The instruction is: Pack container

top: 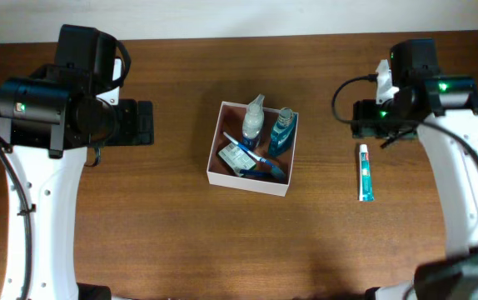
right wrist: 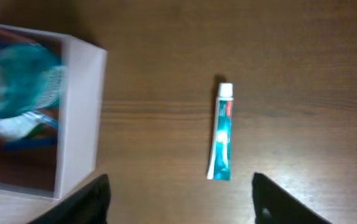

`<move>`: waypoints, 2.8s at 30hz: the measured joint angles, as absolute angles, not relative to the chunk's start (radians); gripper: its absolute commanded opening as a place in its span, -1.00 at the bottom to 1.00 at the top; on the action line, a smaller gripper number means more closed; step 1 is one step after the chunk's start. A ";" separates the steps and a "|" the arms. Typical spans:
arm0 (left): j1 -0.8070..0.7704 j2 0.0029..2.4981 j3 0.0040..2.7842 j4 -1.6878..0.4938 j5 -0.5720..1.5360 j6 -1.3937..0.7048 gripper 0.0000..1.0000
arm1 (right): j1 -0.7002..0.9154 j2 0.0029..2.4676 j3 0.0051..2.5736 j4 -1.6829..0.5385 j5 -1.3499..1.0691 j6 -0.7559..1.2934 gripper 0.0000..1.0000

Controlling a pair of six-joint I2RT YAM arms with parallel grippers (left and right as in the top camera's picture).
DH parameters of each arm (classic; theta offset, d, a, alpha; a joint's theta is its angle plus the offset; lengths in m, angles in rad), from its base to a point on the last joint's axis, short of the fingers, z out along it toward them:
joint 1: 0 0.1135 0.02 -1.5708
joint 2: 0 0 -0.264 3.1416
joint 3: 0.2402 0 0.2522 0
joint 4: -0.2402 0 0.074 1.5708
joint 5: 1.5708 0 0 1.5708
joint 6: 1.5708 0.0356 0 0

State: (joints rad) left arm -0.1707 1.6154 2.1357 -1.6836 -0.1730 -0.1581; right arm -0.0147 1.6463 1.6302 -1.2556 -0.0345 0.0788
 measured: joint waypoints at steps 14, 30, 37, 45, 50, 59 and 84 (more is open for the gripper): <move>-0.171 1.615 2.136 -1.684 -0.173 -0.158 0.99 | -0.082 2.088 1.527 -1.213 -0.023 0.079 0.07; -0.171 1.615 2.136 -1.684 -0.173 -0.158 0.99 | -0.081 2.069 1.444 -1.189 -0.014 0.109 -0.92; -0.171 1.616 2.136 -1.684 -0.173 -0.158 0.99 | 0.028 1.636 1.463 -1.276 -0.041 0.109 -0.92; -0.171 1.616 2.136 -1.684 -0.173 -0.158 0.99 | 0.483 1.386 1.491 -1.147 -0.071 -0.054 -0.92; -0.171 1.615 2.136 -1.684 -0.173 -0.158 0.99 | 0.600 1.505 1.490 -1.041 0.005 -0.237 -0.92; -0.171 1.615 2.136 -1.684 -0.173 -0.158 0.99 | 0.596 1.804 1.489 -0.903 0.069 -0.453 0.15; -0.171 1.615 2.136 -1.684 -0.173 -0.158 0.99 | 0.575 1.441 2.085 -1.551 0.166 -0.186 0.97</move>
